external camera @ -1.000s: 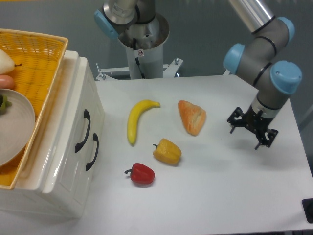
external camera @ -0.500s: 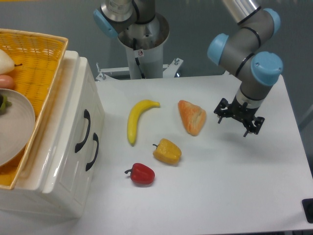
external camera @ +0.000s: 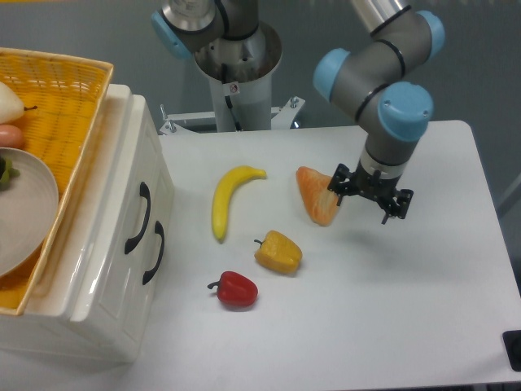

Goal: Slide open the top white drawer
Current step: 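Move the gripper across the table toward the white cabinet's drawer handle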

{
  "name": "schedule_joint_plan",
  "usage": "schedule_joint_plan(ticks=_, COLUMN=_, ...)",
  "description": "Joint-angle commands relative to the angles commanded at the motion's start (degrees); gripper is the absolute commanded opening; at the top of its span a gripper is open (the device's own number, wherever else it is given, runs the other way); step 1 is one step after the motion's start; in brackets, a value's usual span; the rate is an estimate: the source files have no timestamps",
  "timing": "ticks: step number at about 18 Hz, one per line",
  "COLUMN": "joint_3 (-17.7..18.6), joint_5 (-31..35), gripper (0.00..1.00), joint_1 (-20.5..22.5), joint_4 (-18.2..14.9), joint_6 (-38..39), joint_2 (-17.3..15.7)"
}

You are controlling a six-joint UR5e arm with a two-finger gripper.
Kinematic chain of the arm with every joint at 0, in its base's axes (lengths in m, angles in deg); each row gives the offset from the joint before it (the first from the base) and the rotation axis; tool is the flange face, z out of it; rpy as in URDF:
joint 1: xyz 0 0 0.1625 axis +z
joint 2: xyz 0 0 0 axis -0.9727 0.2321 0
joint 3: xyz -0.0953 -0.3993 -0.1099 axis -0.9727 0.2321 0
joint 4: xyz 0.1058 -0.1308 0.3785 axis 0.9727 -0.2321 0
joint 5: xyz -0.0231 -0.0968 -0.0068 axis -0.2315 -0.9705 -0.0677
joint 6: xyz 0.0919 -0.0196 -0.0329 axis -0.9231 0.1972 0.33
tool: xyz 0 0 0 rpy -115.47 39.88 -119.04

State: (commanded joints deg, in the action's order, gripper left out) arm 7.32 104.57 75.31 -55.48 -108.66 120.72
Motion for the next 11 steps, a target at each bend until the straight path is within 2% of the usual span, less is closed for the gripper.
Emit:
schedule_joint_plan(ticks=3, joint_3=-2.90, joint_5=-0.17, gripper=1.00, joint_1=-3.61, joint_4=-4.94, joint_6=8.35, joint_2=-0.27)
schedule_joint_plan(ticks=7, joint_3=-4.57, joint_5=-4.91, gripper=1.00, joint_1=-7.13, joint_4=-6.43, joint_6=15.65, joint_2=-2.02)
schedule_joint_plan(ticks=11, joint_3=-7.30, joint_5=-5.80, gripper=1.00, joint_1=-11.87, joint_4=-11.62, joint_6=19.44, joint_2=-1.94)
